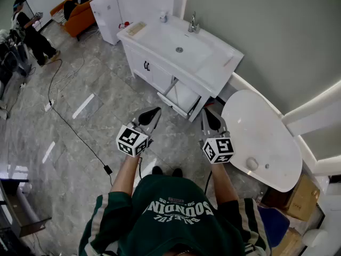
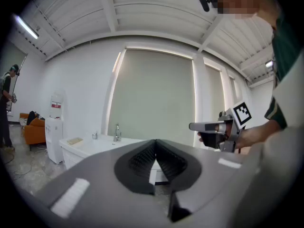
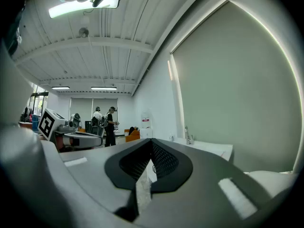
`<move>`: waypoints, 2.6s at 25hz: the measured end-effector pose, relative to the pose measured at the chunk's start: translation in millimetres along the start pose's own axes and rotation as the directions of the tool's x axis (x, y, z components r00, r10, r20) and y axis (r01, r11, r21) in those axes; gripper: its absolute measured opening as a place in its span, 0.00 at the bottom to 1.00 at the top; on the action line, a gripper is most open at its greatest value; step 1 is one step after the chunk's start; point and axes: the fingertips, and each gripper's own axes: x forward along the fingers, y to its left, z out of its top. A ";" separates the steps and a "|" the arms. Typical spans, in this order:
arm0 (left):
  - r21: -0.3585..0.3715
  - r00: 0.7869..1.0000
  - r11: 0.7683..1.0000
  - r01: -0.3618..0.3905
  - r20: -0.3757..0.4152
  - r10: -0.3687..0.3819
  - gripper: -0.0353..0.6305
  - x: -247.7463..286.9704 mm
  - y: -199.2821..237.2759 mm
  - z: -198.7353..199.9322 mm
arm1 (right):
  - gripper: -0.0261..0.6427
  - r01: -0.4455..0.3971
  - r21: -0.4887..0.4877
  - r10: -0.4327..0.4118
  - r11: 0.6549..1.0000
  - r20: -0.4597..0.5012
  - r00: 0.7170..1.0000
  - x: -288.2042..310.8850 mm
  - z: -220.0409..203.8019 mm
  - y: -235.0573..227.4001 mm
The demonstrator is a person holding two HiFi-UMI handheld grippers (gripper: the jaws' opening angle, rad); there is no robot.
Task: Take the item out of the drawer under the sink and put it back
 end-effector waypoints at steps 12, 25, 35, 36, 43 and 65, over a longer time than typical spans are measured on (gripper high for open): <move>-0.009 1.000 1.000 0.010 -0.006 -0.010 0.13 -5.7 1.4 -6.1 | 0.04 -0.005 0.017 0.005 1.000 -0.028 1.000 -4.1 -10.3 9.2; -0.021 1.000 1.000 0.011 -0.015 -0.012 0.13 -15.6 12.5 -14.3 | 0.04 -0.002 0.012 0.002 1.000 -0.029 1.000 -0.9 -12.0 21.6; -0.027 1.000 1.000 0.017 -0.012 -0.017 0.13 -33.2 47.8 -18.6 | 0.04 0.019 -0.008 -0.020 1.000 -0.038 0.999 24.1 -16.9 46.7; -0.028 1.000 0.999 0.017 -0.014 -0.017 0.13 -35.1 51.6 -19.6 | 0.04 0.023 -0.007 -0.023 1.000 -0.039 0.999 26.3 -18.4 49.2; -0.033 0.999 0.999 0.023 -0.023 -0.024 0.13 -43.4 68.9 -25.2 | 0.04 0.033 0.004 -0.033 0.999 -0.057 0.998 40.8 -30.3 63.3; -0.031 0.998 0.999 0.013 -0.068 -0.015 0.13 18.8 175.2 -36.1 | 0.04 0.040 0.064 -0.035 0.997 -0.078 0.996 167.4 -58.8 31.4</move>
